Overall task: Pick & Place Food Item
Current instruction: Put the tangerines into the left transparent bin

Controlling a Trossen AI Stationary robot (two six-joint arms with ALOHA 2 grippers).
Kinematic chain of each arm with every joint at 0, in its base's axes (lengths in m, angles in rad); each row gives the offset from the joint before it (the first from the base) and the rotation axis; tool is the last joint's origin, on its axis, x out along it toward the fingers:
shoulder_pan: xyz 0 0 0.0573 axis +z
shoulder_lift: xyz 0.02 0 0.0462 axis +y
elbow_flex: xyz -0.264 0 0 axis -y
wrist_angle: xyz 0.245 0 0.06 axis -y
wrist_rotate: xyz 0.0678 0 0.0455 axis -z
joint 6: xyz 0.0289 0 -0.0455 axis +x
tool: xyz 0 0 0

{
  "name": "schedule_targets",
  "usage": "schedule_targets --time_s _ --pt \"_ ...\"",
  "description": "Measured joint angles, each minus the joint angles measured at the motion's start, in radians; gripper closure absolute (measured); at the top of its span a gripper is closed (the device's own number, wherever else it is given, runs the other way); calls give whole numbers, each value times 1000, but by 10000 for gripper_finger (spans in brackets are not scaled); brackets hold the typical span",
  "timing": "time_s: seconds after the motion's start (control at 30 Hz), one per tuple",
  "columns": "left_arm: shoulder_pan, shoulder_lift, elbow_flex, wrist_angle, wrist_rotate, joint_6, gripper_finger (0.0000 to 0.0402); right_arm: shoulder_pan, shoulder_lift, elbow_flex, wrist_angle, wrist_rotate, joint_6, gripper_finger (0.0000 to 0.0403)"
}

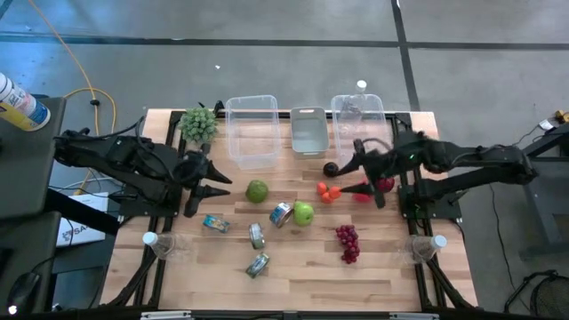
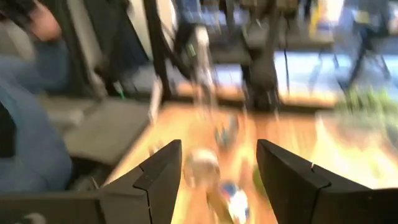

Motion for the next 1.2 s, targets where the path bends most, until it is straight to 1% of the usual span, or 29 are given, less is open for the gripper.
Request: schedule_targets --time_s 0.1,0.17,0.3,0.43,0.5,0.57,0.67,0.8,0.9,0.97,1.1,1.2 --pt "0 28 0 0 0 0 270 71 27 0 -125 152 3 204" --pt "0 49 0 -1 0 0 270 107 56 0 -190 203 43 204" --pt "1 87 0 -1 -3 0 270 130 133 0 -344 245 214 204" --pt "11 107 0 -1 -3 -7 270 153 228 0 -449 252 401 204" --pt "14 107 0 -2 -3 -36 270 165 283 0 -488 250 511 204" --pt "14 107 0 -4 -3 -55 270 175 335 0 -522 260 570 204" --pt "5 104 0 -8 0 -59 270 180 412 0 -541 338 576 204" --pt "-9 104 0 -8 4 -56 270 180 499 0 -538 517 518 204" --pt "-13 104 0 -7 3 -56 270 180 541 0 -537 634 491 204" --pt "-13 104 0 -7 3 -57 270 180 555 0 -536 686 495 204" --pt "-13 104 0 -9 3 -78 270 180 563 0 -514 681 474 204" --pt "-13 104 0 -17 3 -78 270 179 563 0 -457 652 452 204"
